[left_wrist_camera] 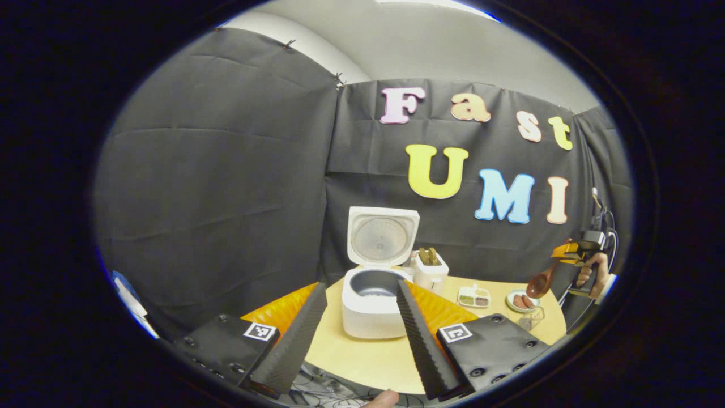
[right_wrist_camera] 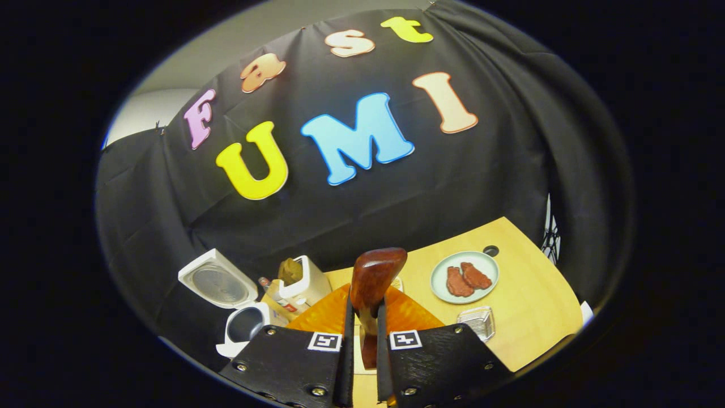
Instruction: Close the left gripper, press the button to open the rice cooker; take a wooden spoon from the chopstick holder with the right hand, scoop a spoonful of rice and pour it into the rice cooker, then put the wooden spoon back into the chopstick holder.
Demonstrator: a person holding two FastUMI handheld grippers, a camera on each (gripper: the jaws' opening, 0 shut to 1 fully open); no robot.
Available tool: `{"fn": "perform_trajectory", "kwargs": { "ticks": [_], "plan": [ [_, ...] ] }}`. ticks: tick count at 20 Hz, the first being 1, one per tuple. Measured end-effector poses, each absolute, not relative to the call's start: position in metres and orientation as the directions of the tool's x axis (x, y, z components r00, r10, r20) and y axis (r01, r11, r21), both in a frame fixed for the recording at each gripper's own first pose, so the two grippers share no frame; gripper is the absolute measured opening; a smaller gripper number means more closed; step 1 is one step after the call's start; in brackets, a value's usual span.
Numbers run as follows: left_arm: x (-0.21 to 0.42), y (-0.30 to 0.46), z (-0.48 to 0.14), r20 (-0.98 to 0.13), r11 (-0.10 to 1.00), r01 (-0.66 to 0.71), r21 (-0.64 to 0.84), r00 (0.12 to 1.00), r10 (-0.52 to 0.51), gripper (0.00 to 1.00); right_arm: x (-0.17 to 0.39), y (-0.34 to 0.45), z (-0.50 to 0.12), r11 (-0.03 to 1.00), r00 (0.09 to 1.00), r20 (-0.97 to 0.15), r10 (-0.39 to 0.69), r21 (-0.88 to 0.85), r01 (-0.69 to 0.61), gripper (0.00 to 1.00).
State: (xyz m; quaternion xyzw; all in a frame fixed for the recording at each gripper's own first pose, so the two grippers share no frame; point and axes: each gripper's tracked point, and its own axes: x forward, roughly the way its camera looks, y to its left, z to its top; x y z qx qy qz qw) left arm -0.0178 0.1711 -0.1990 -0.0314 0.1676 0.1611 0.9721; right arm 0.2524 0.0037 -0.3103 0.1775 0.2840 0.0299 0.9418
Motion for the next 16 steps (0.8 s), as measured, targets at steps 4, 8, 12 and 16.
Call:
{"fn": "perform_trajectory", "kwargs": {
  "ticks": [4,8,12,16],
  "plan": [
    [-0.005,0.101,-0.203,-0.375,0.951,-0.307,0.021,0.880,0.292,0.83,0.267,-0.046,-0.348,0.920,0.821,-0.551,0.151,0.383,0.087,0.16],
    [-0.003,0.060,-0.208,-0.408,0.952,-0.292,0.087,0.862,0.302,0.84,0.268,-0.081,-0.385,0.921,0.797,-0.589,0.133,0.371,0.120,0.17],
    [-0.003,0.035,-0.210,-0.430,0.950,-0.282,0.132,0.848,0.311,0.85,0.260,-0.100,-0.425,0.909,0.767,-0.631,0.120,0.380,0.171,0.17],
    [0.005,0.016,-0.217,-0.450,0.951,-0.263,0.162,0.838,0.308,0.86,0.260,-0.106,-0.461,0.900,0.735,-0.667,0.118,0.385,0.206,0.17]
  ]
}}
